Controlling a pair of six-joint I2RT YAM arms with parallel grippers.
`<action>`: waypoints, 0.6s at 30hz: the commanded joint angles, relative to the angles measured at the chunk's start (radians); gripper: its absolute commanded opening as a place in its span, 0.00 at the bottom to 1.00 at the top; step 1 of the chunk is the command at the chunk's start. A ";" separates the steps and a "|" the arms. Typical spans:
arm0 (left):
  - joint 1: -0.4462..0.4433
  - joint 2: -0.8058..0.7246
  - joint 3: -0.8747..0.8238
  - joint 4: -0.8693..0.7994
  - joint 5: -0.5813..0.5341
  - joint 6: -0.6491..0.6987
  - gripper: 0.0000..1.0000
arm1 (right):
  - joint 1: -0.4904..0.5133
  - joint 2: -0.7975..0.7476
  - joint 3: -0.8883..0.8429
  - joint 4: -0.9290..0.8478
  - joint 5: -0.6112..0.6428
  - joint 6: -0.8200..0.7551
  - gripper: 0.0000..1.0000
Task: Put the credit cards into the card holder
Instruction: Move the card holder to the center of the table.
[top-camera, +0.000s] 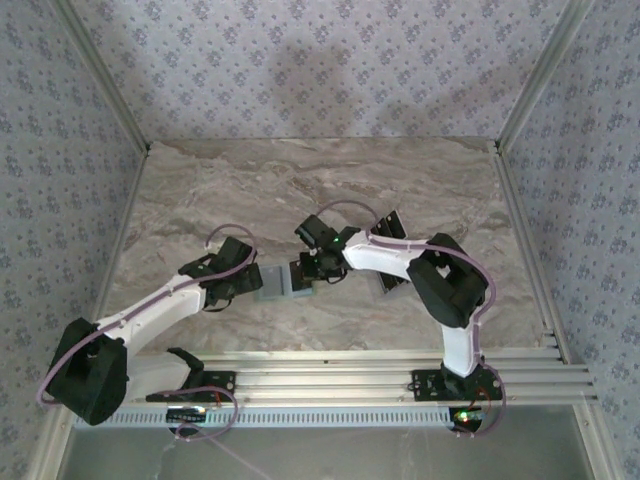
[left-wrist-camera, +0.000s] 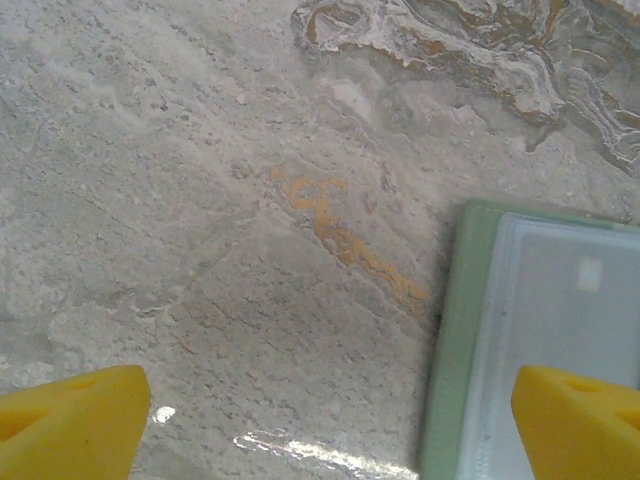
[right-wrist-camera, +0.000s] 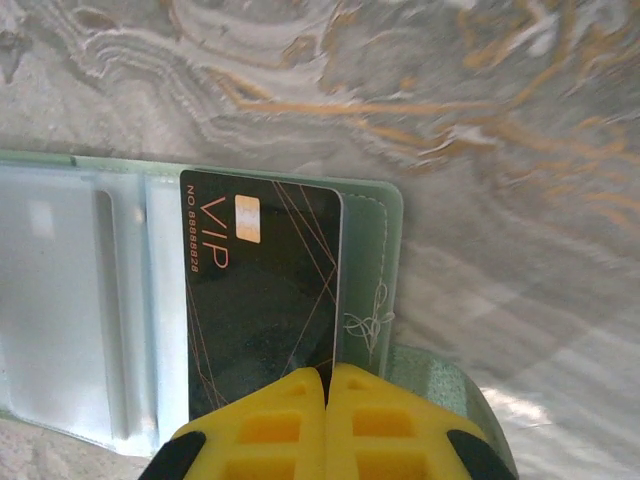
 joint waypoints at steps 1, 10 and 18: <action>-0.012 0.012 0.036 0.012 0.003 -0.012 0.94 | -0.033 -0.034 -0.018 -0.076 0.034 -0.046 0.00; -0.042 0.074 0.078 0.035 0.017 0.014 0.94 | -0.078 -0.121 -0.024 -0.008 -0.119 -0.063 0.00; -0.049 0.113 0.106 0.038 0.012 0.037 0.94 | -0.052 -0.150 0.005 -0.048 -0.101 -0.041 0.00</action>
